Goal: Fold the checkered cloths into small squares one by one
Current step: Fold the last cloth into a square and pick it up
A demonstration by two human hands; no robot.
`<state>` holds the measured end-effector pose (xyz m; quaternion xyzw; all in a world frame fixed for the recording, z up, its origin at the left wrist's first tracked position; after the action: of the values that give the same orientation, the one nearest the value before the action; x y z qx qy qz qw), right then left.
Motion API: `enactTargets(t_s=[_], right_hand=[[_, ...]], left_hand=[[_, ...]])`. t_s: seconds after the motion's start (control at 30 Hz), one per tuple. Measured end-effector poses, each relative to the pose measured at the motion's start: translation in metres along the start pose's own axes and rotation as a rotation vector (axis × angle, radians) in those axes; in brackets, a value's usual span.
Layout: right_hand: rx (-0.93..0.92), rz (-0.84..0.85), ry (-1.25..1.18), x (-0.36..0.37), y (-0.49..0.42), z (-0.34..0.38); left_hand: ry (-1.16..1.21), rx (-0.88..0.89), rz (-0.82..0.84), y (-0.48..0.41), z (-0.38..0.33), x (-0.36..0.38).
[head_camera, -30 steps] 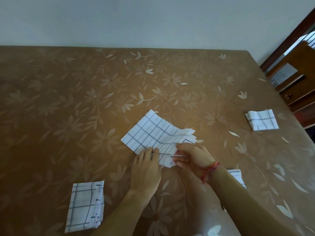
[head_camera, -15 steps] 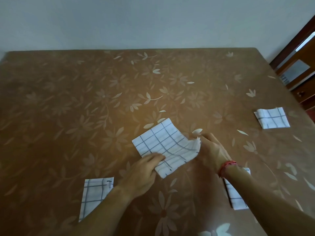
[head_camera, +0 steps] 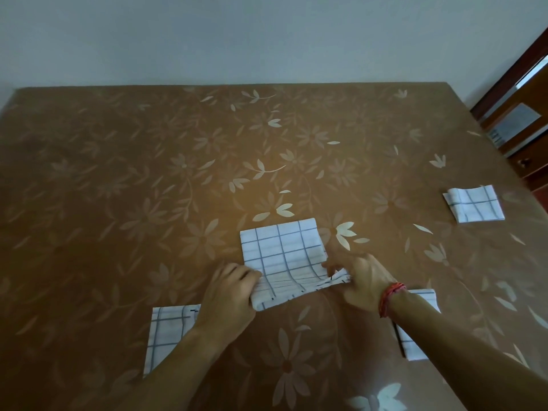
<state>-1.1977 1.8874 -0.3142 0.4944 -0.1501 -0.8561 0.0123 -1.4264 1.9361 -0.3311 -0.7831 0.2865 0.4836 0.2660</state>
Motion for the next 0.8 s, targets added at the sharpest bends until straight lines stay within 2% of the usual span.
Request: enactTargets(t_s=[0.13, 0.3, 0.4, 0.5, 0.7, 0.8], right_hand=[[0.071, 0.018, -0.033, -0.002, -0.001, 0.002], [0.231, -0.021, -0.08, 0.005, -0.021, -0.014], [0.243, -0.023, -0.1, 0.007, -0.032, -0.013], [0.273, -0.031, -0.139, 0.007, -0.04, -0.008], [0.346, -0.056, -0.139, 0.014, -0.056, -0.009], [0.361, -0.068, -0.114, 0.013, -0.061, -0.007]], left_hand=[[0.0, -0.098, 0.006, -0.001, 0.005, -0.003], [0.161, -0.313, -0.027, -0.004, 0.015, -0.006], [0.236, -0.428, 0.007, -0.004, 0.021, 0.0], [0.206, -0.472, -0.002, -0.008, 0.025, -0.002], [0.175, -0.462, -0.026, -0.015, 0.032, -0.002], [-0.039, -0.254, -0.085, -0.023, 0.021, -0.006]])
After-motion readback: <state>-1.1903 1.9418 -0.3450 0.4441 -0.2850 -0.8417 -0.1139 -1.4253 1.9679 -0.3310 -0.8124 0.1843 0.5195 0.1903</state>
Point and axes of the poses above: each hand's wrist, its own y-axis away from the middle knuckle, its own x-axis out of the palm, z = x × y, the point moved 7 cm from there along -y, towards the middle knuckle, and after that the axes turned 7 degrees about x, right-handed, at the moved point
